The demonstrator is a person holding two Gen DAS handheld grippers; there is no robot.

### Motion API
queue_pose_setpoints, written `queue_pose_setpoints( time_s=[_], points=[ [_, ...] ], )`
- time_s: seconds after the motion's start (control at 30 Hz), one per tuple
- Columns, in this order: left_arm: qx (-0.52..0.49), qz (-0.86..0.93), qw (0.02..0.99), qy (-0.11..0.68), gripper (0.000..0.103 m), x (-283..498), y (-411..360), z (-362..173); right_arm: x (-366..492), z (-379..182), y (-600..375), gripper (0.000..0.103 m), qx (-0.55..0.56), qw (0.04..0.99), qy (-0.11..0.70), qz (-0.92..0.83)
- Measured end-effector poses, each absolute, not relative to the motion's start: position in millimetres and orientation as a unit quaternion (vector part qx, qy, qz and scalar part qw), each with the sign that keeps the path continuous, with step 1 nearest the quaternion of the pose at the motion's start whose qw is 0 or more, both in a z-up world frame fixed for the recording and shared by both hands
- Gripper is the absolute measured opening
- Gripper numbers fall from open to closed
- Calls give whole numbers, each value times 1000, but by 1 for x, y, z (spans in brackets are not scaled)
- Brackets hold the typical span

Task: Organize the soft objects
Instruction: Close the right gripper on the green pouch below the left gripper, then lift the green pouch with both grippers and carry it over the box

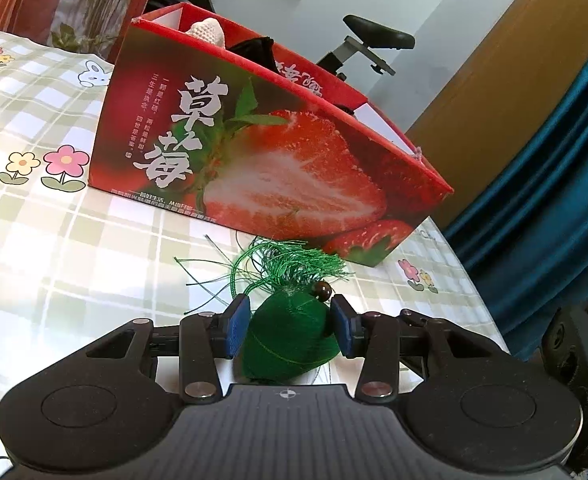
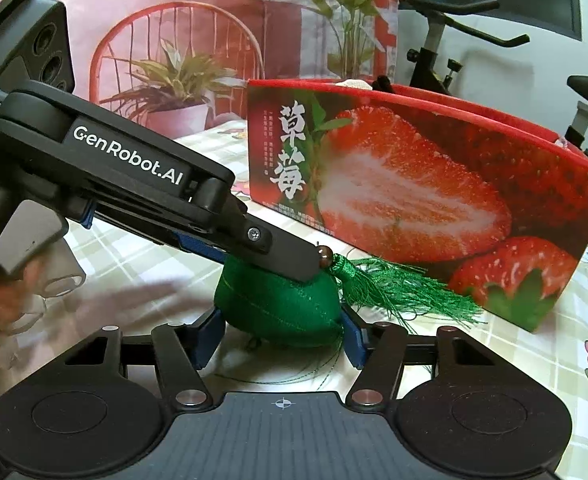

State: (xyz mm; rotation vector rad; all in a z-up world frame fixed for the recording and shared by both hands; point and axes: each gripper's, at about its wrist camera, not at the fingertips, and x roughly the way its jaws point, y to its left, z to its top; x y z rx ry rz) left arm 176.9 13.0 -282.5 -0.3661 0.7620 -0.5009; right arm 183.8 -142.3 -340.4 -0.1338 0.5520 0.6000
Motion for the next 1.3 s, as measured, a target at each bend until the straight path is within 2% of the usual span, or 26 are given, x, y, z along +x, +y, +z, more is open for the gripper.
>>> queue_pose_setpoints(
  time_s=[0.4,0.67,1.0,1.17,1.3],
  points=[
    [-186,-249,885,346,46,171,16,-261,172,-324,-158,55,-42,921,233,308],
    [-192,-257,905,280,46,180,27,-194,189,-254,-156,55,-51,929,175,322],
    [-164,-270,930,186,46,225,27,-97,252,-148,-149,55,-51,938,104,326],
    [-138,-274,937,170,46,250,18,-81,283,-126,-148,55,-59,944,95,310],
    [-129,-275,933,193,46,268,9,-91,303,-138,-150,55,-59,949,122,284]
  ],
)
